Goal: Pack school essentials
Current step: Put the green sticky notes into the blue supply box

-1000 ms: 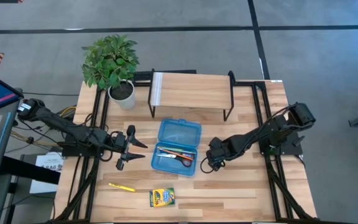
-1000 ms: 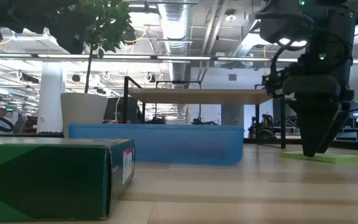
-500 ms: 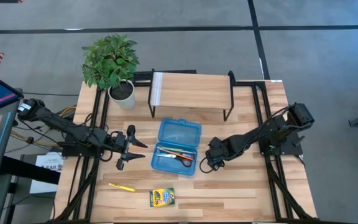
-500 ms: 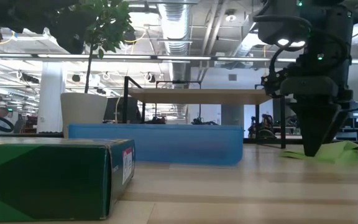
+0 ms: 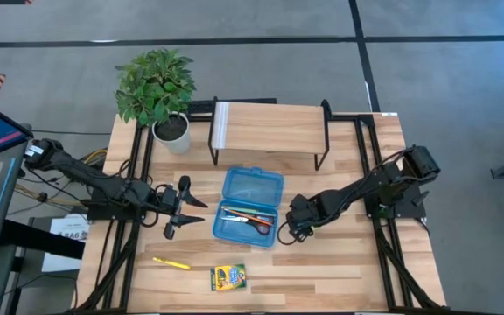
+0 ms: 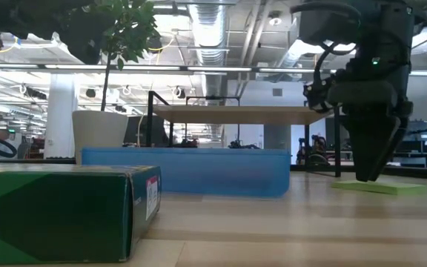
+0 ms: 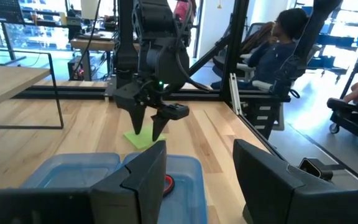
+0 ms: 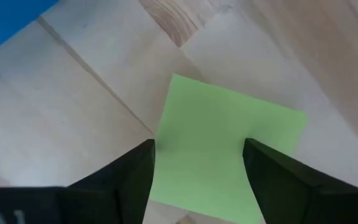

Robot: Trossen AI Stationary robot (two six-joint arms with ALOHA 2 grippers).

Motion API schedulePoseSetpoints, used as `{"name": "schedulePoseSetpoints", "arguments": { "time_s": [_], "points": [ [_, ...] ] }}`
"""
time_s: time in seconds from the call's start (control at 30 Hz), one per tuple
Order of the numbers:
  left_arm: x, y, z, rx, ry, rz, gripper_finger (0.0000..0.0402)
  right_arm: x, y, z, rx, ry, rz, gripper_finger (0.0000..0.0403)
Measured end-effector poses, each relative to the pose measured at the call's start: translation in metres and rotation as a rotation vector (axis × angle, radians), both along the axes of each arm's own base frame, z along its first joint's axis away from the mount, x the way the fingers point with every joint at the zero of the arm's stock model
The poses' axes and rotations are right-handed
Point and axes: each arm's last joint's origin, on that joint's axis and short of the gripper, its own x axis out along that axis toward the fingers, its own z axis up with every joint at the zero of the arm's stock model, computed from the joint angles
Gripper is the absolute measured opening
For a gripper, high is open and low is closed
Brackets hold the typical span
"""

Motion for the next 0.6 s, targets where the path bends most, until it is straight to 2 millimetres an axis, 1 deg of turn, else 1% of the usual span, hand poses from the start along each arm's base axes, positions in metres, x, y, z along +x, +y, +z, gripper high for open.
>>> {"name": "schedulePoseSetpoints", "arguments": {
  "time_s": [0.1,0.23,0.3,0.4,0.5,0.6],
  "points": [
    [0.000,0.000,0.000,0.000,0.000,0.000,0.0174,0.000,0.000,0.001,-0.016,0.008,0.087,0.0256],
    [0.000,0.000,0.000,0.000,0.000,0.000,0.0174,0.000,0.010,0.010,-0.078,0.025,0.381,0.0255],
    [0.000,0.000,0.000,0.000,0.000,0.000,0.0174,-0.002,0.015,0.013,-0.113,0.047,0.488,0.0255],
    [0.000,0.000,0.000,0.000,0.000,0.000,0.0174,-0.004,0.021,0.019,-0.142,0.076,0.614,0.0255],
    [0.000,0.000,0.000,0.000,0.000,0.000,0.0174,-0.009,0.030,0.017,-0.167,0.105,0.751,0.0255],
    [0.000,0.000,0.000,0.000,0.000,0.000,0.0174,-0.014,0.041,0.017,-0.206,0.107,0.832,0.0255]
  ]
}}
